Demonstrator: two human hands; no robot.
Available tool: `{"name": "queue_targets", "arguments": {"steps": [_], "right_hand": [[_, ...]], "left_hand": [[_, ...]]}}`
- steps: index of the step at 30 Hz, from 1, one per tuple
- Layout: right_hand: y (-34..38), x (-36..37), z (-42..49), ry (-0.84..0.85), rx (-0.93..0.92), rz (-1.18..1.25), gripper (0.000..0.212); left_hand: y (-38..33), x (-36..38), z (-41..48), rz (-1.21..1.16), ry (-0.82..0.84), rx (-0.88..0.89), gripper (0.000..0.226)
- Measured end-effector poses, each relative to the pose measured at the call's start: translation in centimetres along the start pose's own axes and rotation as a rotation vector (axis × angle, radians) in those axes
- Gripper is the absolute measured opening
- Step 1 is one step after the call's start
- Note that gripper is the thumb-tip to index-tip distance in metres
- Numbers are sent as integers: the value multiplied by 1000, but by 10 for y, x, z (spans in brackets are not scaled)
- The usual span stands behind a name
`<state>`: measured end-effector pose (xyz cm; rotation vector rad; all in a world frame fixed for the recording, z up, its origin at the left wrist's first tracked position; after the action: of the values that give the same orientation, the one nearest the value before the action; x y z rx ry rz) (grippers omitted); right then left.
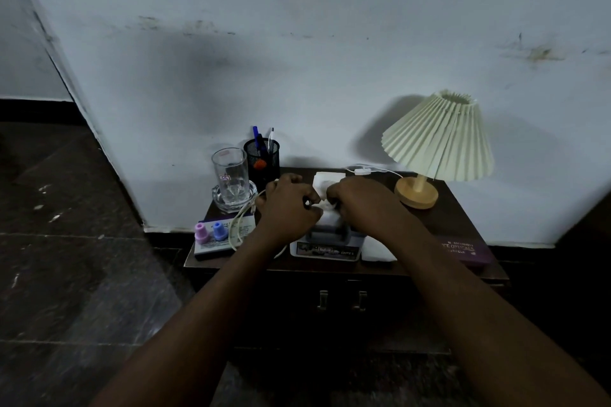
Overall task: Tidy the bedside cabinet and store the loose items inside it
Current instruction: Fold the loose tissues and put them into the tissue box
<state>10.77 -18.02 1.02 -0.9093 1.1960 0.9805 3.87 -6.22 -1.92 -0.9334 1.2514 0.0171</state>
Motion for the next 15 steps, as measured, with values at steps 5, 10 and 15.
{"name": "queue_targets", "arguments": {"steps": [5,10,15], "right_hand": [[-1,-2,-1,-39,24,3,20],[3,6,-5,-66,3,35,16],[1,-3,-9,-134,-1,23,13]], "left_hand": [[1,-2,1,-4,5,7,18],[7,3,1,4,69,-21,17],[7,-4,0,-157,83,-24,41]]}}
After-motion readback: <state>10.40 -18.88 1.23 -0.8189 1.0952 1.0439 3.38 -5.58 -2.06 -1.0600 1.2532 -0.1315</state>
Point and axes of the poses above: each hand's wrist, its own z-axis towards the middle knuckle, its own x-axis out of the palm, y = z × x, the point moved 7 cm from there along z, towards the middle knuckle, and after that the axes turned 13 degrees about -x, right-handed, at the moved point
